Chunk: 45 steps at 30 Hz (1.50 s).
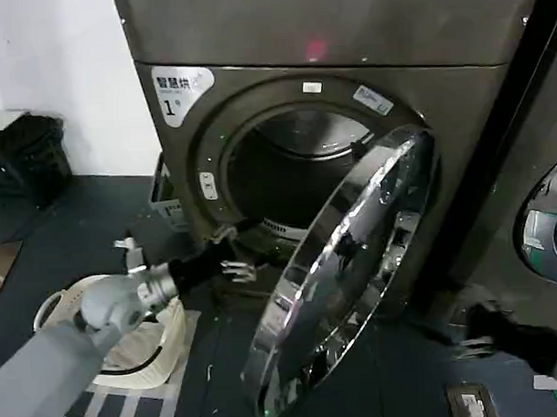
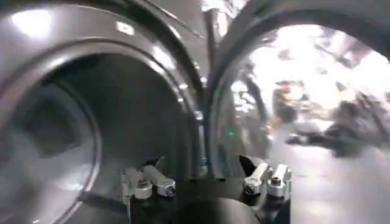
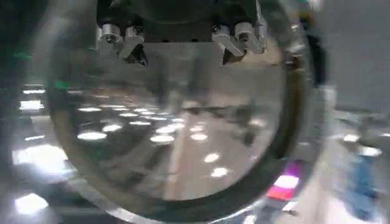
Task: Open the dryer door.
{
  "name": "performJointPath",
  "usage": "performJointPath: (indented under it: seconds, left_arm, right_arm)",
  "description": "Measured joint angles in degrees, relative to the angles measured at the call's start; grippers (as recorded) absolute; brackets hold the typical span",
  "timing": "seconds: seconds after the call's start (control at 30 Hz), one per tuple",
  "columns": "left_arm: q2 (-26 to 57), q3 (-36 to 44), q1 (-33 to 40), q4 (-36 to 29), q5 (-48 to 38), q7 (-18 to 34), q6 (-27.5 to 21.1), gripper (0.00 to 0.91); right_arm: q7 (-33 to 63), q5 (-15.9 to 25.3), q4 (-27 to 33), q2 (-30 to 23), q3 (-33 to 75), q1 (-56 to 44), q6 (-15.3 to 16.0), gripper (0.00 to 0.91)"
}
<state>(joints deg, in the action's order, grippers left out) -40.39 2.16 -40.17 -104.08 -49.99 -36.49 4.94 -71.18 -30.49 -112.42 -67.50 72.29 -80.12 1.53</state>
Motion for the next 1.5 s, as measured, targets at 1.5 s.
performJointPath:
  seconds: [1.5]
  left_arm:
    - [-24.8, 40.3, 30.8, 11.7, -1.8, 6.8, 3.9, 0.907]
  right_arm:
    - [65.8, 5.3, -0.8, -0.8, 54.2, -11.0, 16.3, 0.907]
